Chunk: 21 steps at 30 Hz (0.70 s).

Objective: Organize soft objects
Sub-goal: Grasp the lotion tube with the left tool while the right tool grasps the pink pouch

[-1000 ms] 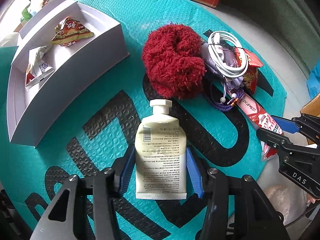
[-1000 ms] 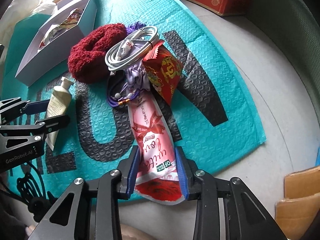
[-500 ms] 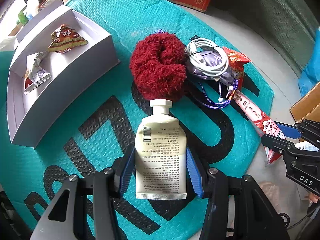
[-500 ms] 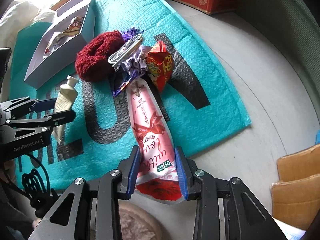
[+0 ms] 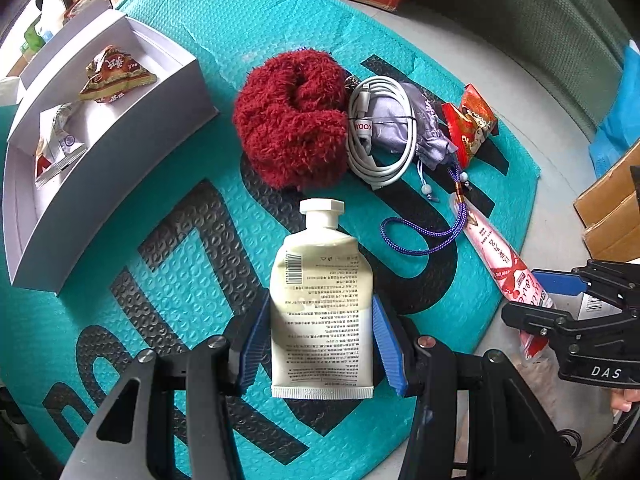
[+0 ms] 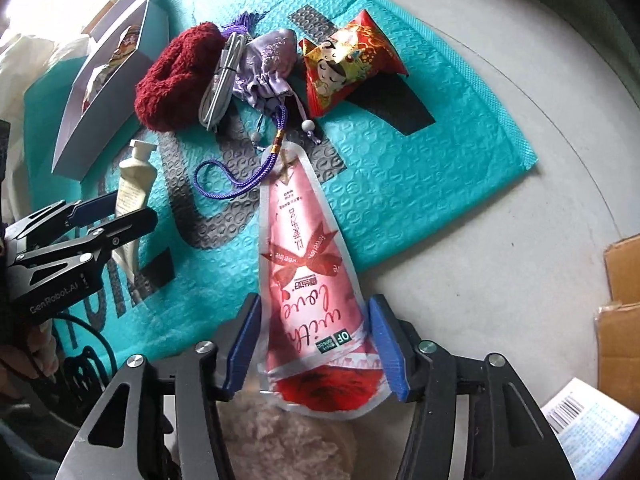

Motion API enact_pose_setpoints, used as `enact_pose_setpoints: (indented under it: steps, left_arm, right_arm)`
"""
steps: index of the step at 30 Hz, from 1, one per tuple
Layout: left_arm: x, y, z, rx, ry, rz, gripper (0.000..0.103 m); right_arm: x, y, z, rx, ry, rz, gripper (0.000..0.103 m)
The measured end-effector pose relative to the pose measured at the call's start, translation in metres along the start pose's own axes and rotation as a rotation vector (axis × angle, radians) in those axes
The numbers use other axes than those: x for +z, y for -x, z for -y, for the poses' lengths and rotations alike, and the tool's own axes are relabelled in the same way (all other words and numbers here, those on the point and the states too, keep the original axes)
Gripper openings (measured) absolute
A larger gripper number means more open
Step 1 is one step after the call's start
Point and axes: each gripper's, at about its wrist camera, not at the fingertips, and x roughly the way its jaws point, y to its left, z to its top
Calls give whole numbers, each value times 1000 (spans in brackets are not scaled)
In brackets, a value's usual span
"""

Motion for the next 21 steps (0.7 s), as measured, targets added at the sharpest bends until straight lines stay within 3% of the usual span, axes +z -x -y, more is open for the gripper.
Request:
enact_pose_setpoints:
  steps: [6,7,9,12,21]
  left_arm:
    - [10,-1,-3,19,1,1,49]
    - [11,-1,-4,22,-2,3,49]
    - [14,0,-5,28,-6,6,49]
    - [18,1,-6,29,-9,8,49]
    - [20,6,5,-1,-46,18,49]
  right_arm:
    - [13,-10,-17,-93,87,1,66]
    - [14,-11,-20,-108,92,-1,64]
    - [12,-10,-23,-154,98,14,49]
    - [8,-6,-16,-112,57,20,29]
    - [-3,18,-5,-79,-25,53,26]
